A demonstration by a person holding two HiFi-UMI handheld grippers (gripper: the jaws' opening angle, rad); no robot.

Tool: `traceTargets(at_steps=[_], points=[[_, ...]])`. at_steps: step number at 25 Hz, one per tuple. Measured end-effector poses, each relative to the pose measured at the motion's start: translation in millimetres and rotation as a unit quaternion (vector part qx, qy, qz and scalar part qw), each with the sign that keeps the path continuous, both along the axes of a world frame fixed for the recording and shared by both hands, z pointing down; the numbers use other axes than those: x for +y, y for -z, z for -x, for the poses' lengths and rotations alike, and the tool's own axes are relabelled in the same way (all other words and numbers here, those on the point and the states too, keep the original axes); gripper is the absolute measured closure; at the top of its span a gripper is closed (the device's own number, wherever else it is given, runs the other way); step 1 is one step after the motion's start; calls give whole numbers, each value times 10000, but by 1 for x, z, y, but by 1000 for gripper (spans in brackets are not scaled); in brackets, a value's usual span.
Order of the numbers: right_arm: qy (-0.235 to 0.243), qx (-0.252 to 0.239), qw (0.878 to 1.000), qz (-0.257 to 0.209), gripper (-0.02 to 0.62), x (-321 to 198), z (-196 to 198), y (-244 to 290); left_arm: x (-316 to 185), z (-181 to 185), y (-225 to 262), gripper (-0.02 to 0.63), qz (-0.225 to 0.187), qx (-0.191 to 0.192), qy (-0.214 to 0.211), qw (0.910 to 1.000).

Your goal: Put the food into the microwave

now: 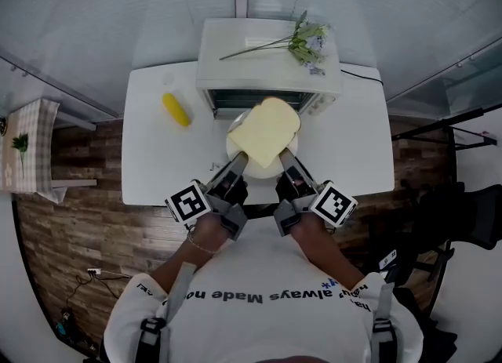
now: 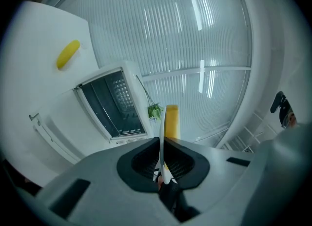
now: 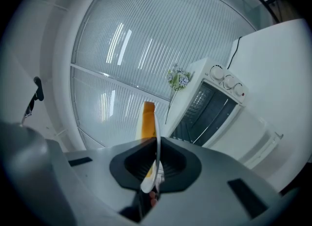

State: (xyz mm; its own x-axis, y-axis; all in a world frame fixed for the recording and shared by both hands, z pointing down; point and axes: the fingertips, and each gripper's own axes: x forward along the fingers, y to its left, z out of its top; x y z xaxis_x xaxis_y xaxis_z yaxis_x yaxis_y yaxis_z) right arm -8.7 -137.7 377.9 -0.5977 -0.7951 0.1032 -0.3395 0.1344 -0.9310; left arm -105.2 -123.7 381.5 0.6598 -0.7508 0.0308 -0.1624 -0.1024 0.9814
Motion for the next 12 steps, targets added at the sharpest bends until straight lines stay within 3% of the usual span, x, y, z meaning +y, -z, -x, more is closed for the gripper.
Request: traceTargets(at_steps=[3, 6, 12], points=[[-5, -2, 10000, 49, 571, -5, -2, -2, -5, -1, -4, 581, 32, -46, -6, 10000], [13, -9, 10000, 76, 571, -10, -6, -3, -10, -9, 0, 581, 66, 151, 22, 9999], [87, -57, 9999, 63, 571, -20, -21, 0, -18, -24, 2, 581, 85, 63, 60, 9999]])
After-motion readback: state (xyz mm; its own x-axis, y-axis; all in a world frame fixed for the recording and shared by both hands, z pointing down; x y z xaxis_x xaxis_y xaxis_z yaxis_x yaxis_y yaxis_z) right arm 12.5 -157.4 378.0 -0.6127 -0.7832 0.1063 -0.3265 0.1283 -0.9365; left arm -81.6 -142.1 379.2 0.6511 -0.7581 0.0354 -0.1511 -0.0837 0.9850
